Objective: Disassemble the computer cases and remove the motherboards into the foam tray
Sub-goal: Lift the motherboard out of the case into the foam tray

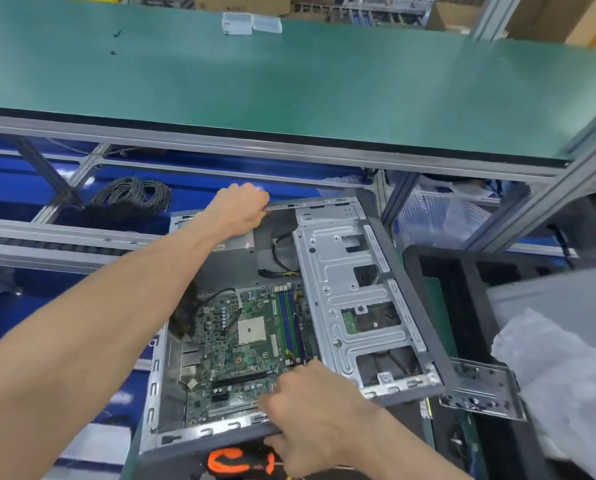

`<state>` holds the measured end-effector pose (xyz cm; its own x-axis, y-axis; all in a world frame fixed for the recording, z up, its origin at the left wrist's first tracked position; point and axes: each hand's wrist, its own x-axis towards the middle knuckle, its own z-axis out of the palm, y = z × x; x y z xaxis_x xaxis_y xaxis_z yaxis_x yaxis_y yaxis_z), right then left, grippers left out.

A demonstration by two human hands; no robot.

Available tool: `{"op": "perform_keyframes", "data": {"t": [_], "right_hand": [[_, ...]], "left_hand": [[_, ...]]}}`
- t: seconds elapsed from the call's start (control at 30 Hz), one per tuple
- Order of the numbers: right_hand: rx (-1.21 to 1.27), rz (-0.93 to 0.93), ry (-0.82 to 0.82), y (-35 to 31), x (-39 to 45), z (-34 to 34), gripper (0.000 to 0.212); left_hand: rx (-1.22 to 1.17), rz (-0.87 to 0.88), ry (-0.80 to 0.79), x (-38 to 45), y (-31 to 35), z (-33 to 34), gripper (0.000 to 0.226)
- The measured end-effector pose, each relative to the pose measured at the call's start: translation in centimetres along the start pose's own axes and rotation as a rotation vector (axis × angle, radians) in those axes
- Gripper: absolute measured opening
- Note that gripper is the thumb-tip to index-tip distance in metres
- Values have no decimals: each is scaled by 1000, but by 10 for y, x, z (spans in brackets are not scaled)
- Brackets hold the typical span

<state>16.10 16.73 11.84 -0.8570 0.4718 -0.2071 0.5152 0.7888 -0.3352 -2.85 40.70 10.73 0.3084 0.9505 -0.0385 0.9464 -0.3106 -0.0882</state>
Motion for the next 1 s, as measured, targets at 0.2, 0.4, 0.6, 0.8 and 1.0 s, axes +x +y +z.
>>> {"op": "perform_keyframes", "data": {"t": [0.2,0.4,0.6,0.8,1.0], "right_hand": [[-149,-29,-84,20,-10,-15,27],[-209,-44,-100,43,-17,-29,31],[-293,-112,-100,57,-22,-30,37],[-357,-117,-131,76,-39,-32,34],[-478,-99,-208,97,-53,-49,24]], "left_hand": [[-35,-86,54,-9,-21,-10,21],[-50,-181,63,-22,-39,-19,21],[-34,-216,40,-37,-52,-20,14],[-89,-226,35,-59,-56,-12,4],[-202,-293,64,-84,-53,-9,11]]}}
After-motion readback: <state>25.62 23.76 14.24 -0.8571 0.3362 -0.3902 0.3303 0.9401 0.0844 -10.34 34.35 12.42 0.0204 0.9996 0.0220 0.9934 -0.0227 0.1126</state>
